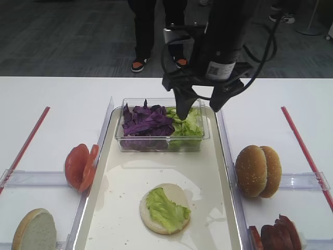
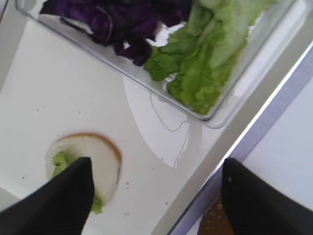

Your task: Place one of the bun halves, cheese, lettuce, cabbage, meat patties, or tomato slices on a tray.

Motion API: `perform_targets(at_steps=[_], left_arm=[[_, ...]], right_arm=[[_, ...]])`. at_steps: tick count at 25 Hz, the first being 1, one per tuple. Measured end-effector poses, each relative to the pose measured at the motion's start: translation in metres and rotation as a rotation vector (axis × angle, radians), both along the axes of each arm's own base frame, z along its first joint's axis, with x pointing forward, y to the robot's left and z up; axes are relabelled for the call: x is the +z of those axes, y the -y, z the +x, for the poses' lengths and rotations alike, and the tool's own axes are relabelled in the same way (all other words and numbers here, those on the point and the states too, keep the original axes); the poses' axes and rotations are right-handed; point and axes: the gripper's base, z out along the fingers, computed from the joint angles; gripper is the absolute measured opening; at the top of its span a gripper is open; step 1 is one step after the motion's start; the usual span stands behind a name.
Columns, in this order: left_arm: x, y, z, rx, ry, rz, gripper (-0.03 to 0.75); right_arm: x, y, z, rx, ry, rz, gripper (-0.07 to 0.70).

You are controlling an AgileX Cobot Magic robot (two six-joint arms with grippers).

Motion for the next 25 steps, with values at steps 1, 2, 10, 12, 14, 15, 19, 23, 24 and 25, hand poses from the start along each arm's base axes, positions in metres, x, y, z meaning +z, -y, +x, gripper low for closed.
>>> perform_targets(at_steps=[1,2,10,12,14,15,19,23,24,25], left_arm=[[0.000,0.000,0.000,0.000,0.000,0.000,0.523],[0.000,0.000,0.000,0.000,0.000,0.000,0.523],[0.000,0.000,0.000,0.000,0.000,0.000,0.523],[0.000,0.000,0.000,0.000,0.000,0.000,0.523],[0.000,0.000,0.000,0.000,0.000,0.000,0.523],[0.000,0.000,0.000,0.000,0.000,0.000,0.523],[0.000,0.000,0.000,0.000,0.000,0.000,0.523],[0.000,0.000,0.000,0.000,0.000,0.000,0.523],[0.000,0.000,0.000,0.000,0.000,0.000,0.523],[0.000,0.000,0.000,0.000,0.000,0.000,0.523]], right_arm=[[0.000,0.012,0.006,-0.034,0.000,0.000,0.560],[0.000,0.022,0.011,-0.061,0.000,0.000,0.560],[0.000,0.076,0.030,-0.198,0.006,-0.018,0.560],[-0.001,0.102,0.037,-0.259,0.011,-0.037,0.560],[-0.001,0.120,0.040,-0.303,0.012,-0.044,0.560],[-0.001,0.129,0.041,-0.325,0.012,-0.044,0.560],[-0.001,0.160,0.045,-0.398,0.011,-0.049,0.560],[-0.001,0.196,0.045,-0.477,0.015,-0.078,0.560],[-0.001,0.202,0.045,-0.491,0.015,-0.082,0.560],[-0.001,0.211,0.044,-0.511,0.016,-0.089,0.560]])
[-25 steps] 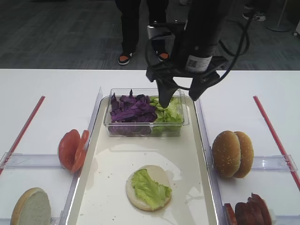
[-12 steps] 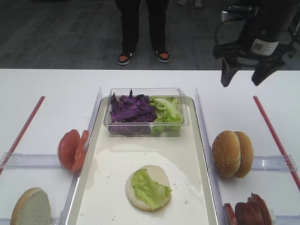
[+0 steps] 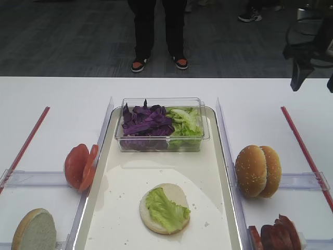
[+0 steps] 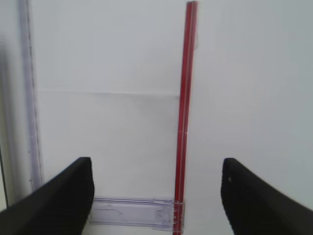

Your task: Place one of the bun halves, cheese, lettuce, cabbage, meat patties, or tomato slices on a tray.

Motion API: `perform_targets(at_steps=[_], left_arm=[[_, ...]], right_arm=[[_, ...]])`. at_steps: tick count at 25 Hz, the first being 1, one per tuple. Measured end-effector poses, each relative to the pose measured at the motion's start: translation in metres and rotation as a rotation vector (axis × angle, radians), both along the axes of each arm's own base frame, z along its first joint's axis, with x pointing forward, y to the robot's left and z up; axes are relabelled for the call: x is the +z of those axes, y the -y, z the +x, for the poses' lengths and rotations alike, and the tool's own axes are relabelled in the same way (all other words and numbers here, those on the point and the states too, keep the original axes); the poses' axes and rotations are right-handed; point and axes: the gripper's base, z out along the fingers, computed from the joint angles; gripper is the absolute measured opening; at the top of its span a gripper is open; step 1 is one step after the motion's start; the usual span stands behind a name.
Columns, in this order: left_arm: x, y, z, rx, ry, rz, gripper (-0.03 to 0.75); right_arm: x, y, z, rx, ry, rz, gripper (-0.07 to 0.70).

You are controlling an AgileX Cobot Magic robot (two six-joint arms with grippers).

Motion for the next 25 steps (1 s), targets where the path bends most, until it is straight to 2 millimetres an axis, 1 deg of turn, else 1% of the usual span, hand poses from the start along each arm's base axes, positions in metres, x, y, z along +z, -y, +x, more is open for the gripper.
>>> perform_targets(at_steps=[3,9,13,16,19,25], left_arm=[[0.000,0.000,0.000,0.000,0.000,0.000,0.523],[0.000,0.000,0.000,0.000,0.000,0.000,0.523],[0.000,0.000,0.000,0.000,0.000,0.000,0.523],[0.000,0.000,0.000,0.000,0.000,0.000,0.523],[0.000,0.000,0.000,0.000,0.000,0.000,0.523],[0.000,0.000,0.000,0.000,0.000,0.000,0.523]], right_arm=[[0.000,0.006,0.000,-0.014,0.000,-0.002,0.560],[0.000,0.005,0.000,-0.015,-0.001,0.009,0.560],[0.002,0.004,-0.008,-0.016,-0.005,0.011,0.560],[0.007,0.002,-0.025,-0.016,-0.013,0.014,0.560],[0.017,-0.001,-0.043,-0.018,-0.008,0.024,0.560],[0.045,-0.006,-0.080,-0.010,0.055,0.037,0.560]])
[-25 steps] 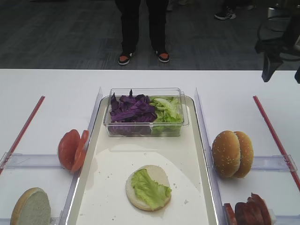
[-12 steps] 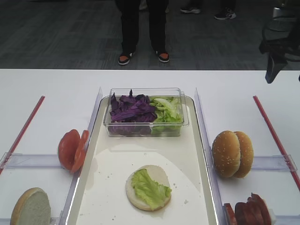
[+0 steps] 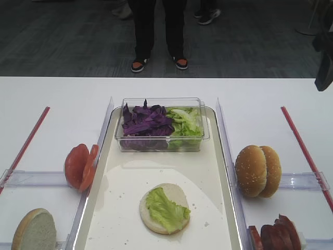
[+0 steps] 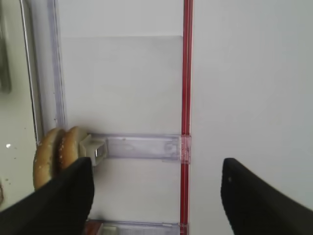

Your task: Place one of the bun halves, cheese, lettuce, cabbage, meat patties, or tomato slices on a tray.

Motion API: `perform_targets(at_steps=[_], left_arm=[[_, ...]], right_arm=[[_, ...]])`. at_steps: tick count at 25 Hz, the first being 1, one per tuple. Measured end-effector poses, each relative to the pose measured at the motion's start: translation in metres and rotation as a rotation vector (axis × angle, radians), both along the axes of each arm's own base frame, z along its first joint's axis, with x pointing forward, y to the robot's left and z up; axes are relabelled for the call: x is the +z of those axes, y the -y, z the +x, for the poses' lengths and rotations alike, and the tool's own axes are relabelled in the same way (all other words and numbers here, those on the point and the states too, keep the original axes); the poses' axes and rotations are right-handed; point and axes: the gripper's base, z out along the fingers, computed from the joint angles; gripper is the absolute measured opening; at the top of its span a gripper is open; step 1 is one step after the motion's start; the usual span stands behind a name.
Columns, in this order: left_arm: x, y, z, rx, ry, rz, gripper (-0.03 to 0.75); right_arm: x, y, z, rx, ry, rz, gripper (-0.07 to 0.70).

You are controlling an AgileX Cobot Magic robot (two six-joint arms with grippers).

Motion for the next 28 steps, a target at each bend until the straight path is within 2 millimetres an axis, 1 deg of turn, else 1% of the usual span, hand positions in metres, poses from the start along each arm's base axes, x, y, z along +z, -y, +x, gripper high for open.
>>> perform_targets(at_steps=[5,6,7,9,10,13,16,21,26,27,28], left_arm=[[0.000,0.000,0.000,0.000,0.000,0.000,0.523],[0.000,0.000,0.000,0.000,0.000,0.000,0.523],[0.000,0.000,0.000,0.000,0.000,0.000,0.523],[0.000,0.000,0.000,0.000,0.000,0.000,0.523],[0.000,0.000,0.000,0.000,0.000,0.000,0.523],[0.000,0.000,0.000,0.000,0.000,0.000,0.523],[0.000,0.000,0.000,0.000,0.000,0.000,0.523],[0.000,0.000,0.000,0.000,0.000,0.000,0.523],[0.000,0.000,0.000,0.000,0.000,0.000,0.523],[0.000,0.000,0.000,0.000,0.000,0.000,0.523],[0.000,0.000,0.000,0.000,0.000,0.000,0.523]], right_arm=[[0.020,-0.004,-0.036,0.004,0.057,-0.007,0.560],[0.025,-0.005,-0.045,0.003,0.073,-0.008,0.560],[0.033,-0.006,-0.060,0.003,0.102,-0.009,0.560],[0.042,-0.008,-0.075,0.007,0.142,-0.014,0.560],[0.042,-0.008,-0.075,0.007,0.142,-0.014,0.560],[0.054,-0.010,-0.094,0.012,0.197,-0.020,0.560],[0.060,-0.012,-0.113,0.018,0.231,-0.025,0.560],[0.064,-0.015,-0.145,0.027,0.282,-0.033,0.560],[0.057,-0.019,-0.179,0.023,0.321,-0.037,0.560],[0.052,-0.020,-0.190,0.019,0.327,-0.036,0.560],[0.051,-0.020,-0.196,0.017,0.337,-0.036,0.560]])
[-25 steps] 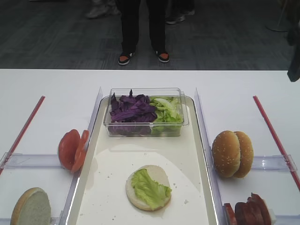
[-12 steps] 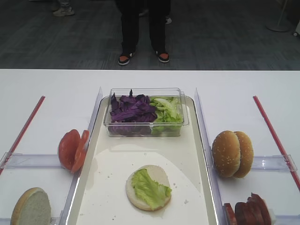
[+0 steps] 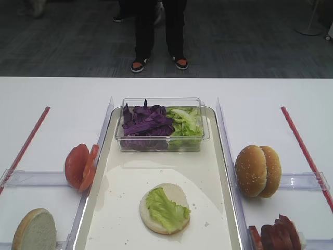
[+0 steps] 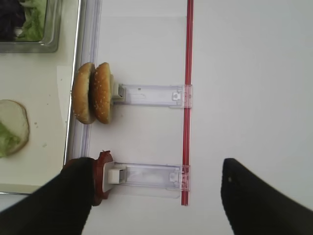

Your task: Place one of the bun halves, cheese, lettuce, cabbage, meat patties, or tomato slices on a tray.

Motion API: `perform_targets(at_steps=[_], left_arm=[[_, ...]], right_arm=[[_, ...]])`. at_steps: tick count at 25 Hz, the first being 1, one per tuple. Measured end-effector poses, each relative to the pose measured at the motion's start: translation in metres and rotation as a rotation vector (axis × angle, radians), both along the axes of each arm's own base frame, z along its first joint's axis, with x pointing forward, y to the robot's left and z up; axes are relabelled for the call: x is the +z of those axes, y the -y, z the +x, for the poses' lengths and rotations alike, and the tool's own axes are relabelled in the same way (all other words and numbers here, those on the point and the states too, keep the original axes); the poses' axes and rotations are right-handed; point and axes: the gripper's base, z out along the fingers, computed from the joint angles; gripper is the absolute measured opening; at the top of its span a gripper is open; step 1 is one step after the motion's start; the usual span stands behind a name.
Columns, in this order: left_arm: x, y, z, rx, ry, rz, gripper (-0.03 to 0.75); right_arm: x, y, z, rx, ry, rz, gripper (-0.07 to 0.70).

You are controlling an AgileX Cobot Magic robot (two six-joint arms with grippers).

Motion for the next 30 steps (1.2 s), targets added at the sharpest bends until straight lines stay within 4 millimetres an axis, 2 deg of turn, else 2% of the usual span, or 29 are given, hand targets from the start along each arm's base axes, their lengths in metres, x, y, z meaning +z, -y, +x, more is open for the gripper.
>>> perform_targets(at_steps=[6,16,26,30], left_arm=[[0.000,0.000,0.000,0.000,0.000,0.000,0.523],[0.000,0.000,0.000,0.000,0.000,0.000,0.523],[0.000,0.000,0.000,0.000,0.000,0.000,0.523],[0.000,0.000,0.000,0.000,0.000,0.000,0.523]], right_arm=[[-0.011,-0.003,-0.032,-0.006,0.054,-0.002,0.560],[-0.038,-0.007,-0.068,-0.030,0.122,0.005,0.560],[-0.063,-0.009,-0.092,-0.042,0.167,0.008,0.560],[-0.081,-0.010,-0.101,-0.047,0.178,0.009,0.560]])
